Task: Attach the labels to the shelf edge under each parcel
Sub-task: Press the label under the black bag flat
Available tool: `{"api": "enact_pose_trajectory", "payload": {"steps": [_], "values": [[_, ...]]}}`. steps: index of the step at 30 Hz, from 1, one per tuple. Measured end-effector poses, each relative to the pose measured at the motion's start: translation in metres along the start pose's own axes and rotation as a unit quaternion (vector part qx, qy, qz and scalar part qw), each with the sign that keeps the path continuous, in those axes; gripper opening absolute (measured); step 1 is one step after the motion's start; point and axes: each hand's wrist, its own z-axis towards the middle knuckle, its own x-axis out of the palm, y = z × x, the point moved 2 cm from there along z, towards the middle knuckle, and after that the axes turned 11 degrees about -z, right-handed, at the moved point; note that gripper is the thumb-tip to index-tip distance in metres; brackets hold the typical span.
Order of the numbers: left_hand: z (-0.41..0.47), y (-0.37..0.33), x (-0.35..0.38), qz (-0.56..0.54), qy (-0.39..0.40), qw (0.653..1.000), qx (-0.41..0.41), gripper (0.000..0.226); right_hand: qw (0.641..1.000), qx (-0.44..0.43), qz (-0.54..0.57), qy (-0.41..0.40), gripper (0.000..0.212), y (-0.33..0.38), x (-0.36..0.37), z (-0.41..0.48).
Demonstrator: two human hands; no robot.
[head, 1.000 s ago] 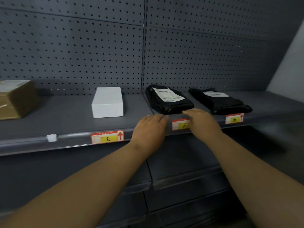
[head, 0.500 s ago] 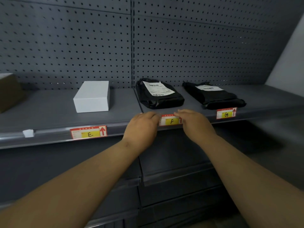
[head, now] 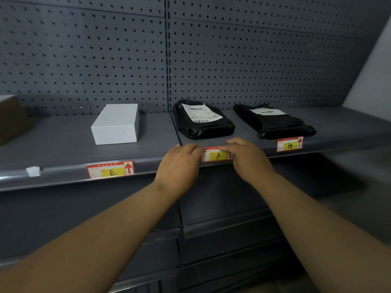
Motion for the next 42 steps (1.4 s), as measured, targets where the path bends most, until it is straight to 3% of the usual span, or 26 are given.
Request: {"api": "enact_pose_trajectory", "payload": {"steps": [10, 42], "values": [[0.004, -0.004, -0.001, -0.028, -0.01, 0.999, -0.039, 0.03, 1.0, 0.013, 0.019, -0.014, 0.047, 0.005, -0.003, 0.003], [0.0, -0.003, 0.001, -0.013, 0.004, 1.0, -0.027, 0.028, 1.0, 0.005, 0.004, 0.006, 0.05, -0.01, 0.004, 0.002]]}}
